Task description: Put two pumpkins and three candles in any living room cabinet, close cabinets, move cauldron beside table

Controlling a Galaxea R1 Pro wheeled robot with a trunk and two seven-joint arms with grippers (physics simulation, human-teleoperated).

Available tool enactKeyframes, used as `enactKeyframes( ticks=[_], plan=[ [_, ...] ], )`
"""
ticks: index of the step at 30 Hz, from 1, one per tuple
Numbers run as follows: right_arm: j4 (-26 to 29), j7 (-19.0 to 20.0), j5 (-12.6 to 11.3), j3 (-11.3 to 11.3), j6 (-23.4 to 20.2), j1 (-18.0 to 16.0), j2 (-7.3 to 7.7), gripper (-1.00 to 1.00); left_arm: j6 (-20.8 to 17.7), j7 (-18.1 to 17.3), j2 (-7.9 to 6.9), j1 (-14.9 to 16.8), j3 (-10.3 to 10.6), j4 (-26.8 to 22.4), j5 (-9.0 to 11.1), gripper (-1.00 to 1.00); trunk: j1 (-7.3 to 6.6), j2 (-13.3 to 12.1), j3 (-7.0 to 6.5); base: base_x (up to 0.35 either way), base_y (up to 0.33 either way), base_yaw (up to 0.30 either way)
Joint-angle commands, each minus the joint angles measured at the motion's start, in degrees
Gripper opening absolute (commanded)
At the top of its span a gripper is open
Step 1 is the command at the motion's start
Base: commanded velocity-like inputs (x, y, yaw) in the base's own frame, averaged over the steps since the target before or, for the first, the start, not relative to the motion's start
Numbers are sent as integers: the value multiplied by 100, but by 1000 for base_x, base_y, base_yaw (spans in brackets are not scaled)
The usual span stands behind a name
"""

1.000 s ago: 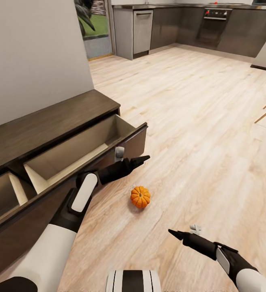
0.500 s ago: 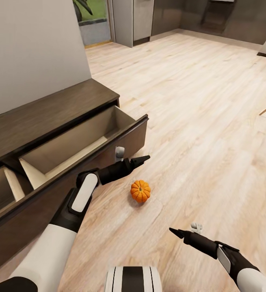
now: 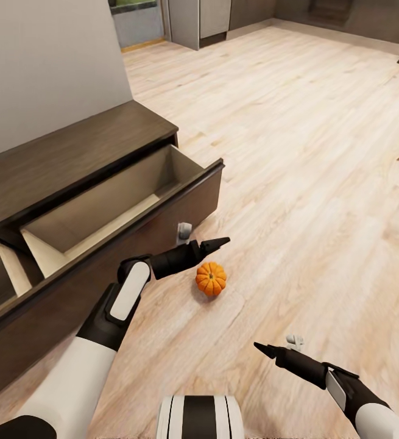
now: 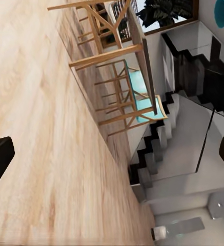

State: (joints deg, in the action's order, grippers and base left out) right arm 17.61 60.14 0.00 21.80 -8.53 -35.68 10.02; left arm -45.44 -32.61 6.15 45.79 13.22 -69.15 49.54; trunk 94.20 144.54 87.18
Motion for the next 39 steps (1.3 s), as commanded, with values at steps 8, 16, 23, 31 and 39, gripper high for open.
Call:
enactKeyframes(
  ticks=[8, 16, 23, 31, 39],
  plan=[
    [71, 270, 0, 0, -19, 0, 37, 100, 0, 1, 0, 0, 13, -1, 3, 100, 20, 11, 178, 0, 0, 0],
    [200, 619, -570, 474, -107, -10, 216, 100, 8, 1, 8, 0, 38, -7, 3, 100, 41, 22, 355, 0, 0, 0],
    [289, 1002, -802, 551, -256, -42, 220, 100, 12, 2, 9, 0, 92, -3, 3, 100, 59, 31, 510, 0, 0, 0],
    [265, 974, -773, 544, -225, -44, 205, 100, 16, 8, 4, 0, 94, -2, 3, 100, 80, 42, 687, 0, 0, 0],
    [290, 935, -757, 522, -177, -44, 202, 100, 18, 9, 6, 0, 110, -11, 3, 100, 100, 52, 865, 0, 0, 0]
  ],
)
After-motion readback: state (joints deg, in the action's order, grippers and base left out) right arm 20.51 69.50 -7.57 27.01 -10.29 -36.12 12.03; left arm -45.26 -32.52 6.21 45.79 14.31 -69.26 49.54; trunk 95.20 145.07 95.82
